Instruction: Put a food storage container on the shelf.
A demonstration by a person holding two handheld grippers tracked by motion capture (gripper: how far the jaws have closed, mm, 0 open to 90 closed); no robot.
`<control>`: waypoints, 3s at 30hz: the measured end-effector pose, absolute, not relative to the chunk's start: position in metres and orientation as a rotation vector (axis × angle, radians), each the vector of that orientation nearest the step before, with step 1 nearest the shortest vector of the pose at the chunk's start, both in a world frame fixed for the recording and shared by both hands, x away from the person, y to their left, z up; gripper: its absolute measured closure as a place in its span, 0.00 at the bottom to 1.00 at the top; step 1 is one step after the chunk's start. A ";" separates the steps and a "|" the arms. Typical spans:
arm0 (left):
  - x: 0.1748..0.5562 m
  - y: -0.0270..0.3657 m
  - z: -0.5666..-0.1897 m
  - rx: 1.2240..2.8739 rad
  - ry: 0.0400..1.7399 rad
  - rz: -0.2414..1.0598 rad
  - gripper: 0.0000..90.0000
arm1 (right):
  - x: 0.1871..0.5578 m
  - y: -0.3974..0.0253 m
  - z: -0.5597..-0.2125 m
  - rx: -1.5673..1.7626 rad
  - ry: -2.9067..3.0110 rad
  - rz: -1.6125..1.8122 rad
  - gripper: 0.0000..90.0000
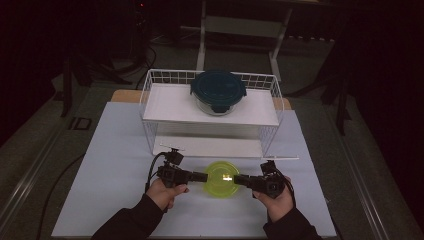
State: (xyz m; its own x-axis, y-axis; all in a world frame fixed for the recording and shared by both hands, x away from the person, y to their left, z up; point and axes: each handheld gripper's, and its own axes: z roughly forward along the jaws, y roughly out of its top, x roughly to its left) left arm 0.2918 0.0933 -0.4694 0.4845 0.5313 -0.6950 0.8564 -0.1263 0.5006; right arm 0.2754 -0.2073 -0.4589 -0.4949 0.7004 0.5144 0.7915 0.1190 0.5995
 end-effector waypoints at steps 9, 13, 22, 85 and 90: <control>0.291 0.099 -0.447 1.781 1.137 -0.414 0.90 | 0.275 -0.205 -0.436 -1.488 -2.295 -1.381 0.89; 0.292 0.102 -0.435 1.764 1.128 -0.394 0.90 | 0.276 -0.201 -0.422 -1.474 -2.326 -1.409 0.89; 0.295 0.109 -0.406 1.750 1.099 -0.351 0.90 | 0.279 -0.195 -0.393 -1.448 -2.351 -1.476 0.89; 0.378 0.109 -0.246 1.677 1.047 -0.128 0.90 | 0.361 -0.188 -0.244 -1.489 -2.322 -1.795 0.89; 0.390 0.109 -0.247 1.674 1.082 -0.139 0.90 | 0.373 -0.186 -0.243 -1.525 -2.314 -1.760 0.89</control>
